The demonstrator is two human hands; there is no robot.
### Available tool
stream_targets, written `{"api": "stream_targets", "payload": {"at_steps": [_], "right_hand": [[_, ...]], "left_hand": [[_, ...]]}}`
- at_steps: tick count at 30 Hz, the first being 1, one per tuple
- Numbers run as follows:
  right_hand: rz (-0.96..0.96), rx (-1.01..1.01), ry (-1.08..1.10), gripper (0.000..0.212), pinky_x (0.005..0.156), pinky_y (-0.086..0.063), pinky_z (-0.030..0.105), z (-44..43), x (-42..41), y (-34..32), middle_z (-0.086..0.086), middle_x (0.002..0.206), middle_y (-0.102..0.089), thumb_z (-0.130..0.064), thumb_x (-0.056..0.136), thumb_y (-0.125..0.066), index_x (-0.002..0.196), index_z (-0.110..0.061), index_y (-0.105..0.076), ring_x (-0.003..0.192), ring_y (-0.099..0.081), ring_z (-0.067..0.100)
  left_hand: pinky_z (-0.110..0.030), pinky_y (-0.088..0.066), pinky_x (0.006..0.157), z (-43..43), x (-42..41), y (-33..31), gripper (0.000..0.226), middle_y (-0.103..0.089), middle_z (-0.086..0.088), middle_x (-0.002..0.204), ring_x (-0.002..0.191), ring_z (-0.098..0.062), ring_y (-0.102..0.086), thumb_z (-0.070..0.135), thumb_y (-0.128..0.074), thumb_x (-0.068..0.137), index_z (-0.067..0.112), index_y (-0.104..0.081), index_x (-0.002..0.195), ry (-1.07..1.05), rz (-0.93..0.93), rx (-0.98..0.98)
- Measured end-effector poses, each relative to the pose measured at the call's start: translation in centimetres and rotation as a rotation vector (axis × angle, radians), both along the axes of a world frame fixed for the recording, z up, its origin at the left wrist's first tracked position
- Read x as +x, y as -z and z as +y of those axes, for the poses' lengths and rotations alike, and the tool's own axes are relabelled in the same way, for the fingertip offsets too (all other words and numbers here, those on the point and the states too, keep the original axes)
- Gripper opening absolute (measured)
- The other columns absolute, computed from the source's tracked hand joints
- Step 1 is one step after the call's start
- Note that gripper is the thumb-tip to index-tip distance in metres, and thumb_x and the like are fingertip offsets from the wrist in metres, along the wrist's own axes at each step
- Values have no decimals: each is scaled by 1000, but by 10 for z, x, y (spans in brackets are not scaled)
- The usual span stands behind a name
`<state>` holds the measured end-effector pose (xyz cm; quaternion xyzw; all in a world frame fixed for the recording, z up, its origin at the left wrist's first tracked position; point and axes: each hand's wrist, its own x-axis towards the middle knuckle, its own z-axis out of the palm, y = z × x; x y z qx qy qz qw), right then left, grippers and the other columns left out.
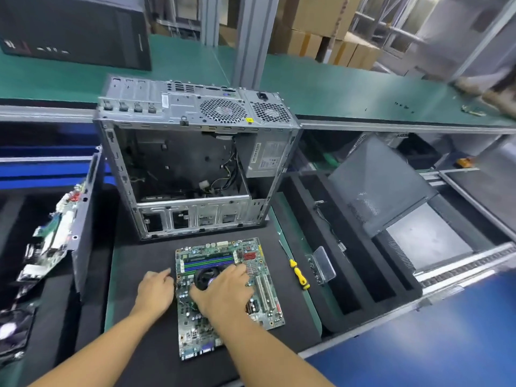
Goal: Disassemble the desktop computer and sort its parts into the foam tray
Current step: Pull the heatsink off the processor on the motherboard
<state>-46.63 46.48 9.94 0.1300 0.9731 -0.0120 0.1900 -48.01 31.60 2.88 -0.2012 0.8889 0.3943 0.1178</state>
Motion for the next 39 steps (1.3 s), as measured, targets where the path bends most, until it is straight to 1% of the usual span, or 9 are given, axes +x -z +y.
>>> {"api": "stream_targets", "payload": {"at_steps": [5,10,14,17,20,25,30,34,39], "right_hand": [[-75,-193,-30,119,99,-43,47,17,-14,-3,21,143,-27,-90,76,-32,144,7,-20,129,-36,35],[-185,-417,-352,120,113,-27,57,47,-27,-18,10,158,-10,-73,69,-69,154,-20,-4,145,-11,40],[-141,-245,-649,104,101,-42,57,60,-27,-16,8,144,-30,-47,68,-84,149,-30,-21,132,-30,39],[-9,-184,-735,92,93,-48,52,61,-31,-15,6,131,-42,-47,68,-82,141,-22,-33,121,-41,32],[42,-191,-775,88,89,-51,48,62,-33,-11,6,126,-44,-51,66,-80,136,-16,-40,116,-45,30],[35,-307,-832,86,90,-48,49,54,-29,2,9,127,-39,-46,70,-82,136,-14,-38,117,-40,31],[62,-475,-684,72,97,-44,42,82,-46,-3,4,134,-38,-63,82,-61,137,-19,-45,125,-38,23],[257,-187,-183,39,86,-48,38,145,-76,7,6,119,-47,-44,92,-52,115,-14,-46,116,-47,27],[-168,20,27,40,98,-45,42,203,-90,37,11,133,-46,-27,93,-48,128,-9,-42,126,-46,30]], "left_hand": [[-31,-29,108,-7,11,-11,44,-47,8,123,123,-13,-40,4,-46,97,24,-58,134,263,199,65],[-28,-17,107,0,20,-31,48,-39,17,138,130,-4,-29,15,-38,94,27,-46,139,533,177,113],[-27,-18,109,1,26,-31,72,-28,22,141,132,-1,-25,50,-44,79,28,-32,147,648,190,-8],[-29,-20,112,5,30,-22,100,-24,23,143,132,-1,-24,75,-60,67,32,-23,149,654,215,-99],[-31,-22,113,7,28,-14,117,-29,26,143,133,1,-25,77,-70,57,36,-17,152,572,227,-81],[-30,-36,99,2,27,-18,91,-40,37,125,119,9,-40,76,-74,54,54,-33,132,573,327,-157],[-26,-31,97,7,31,-22,85,-39,37,121,116,10,-40,79,-71,55,50,-36,127,526,322,-226],[-25,-24,105,6,31,-22,98,-30,36,133,129,5,-31,85,-66,55,47,-31,139,581,263,-254],[-26,-12,109,12,17,-39,104,-39,27,134,125,2,-38,99,-40,57,42,-34,143,676,277,-427]]}}
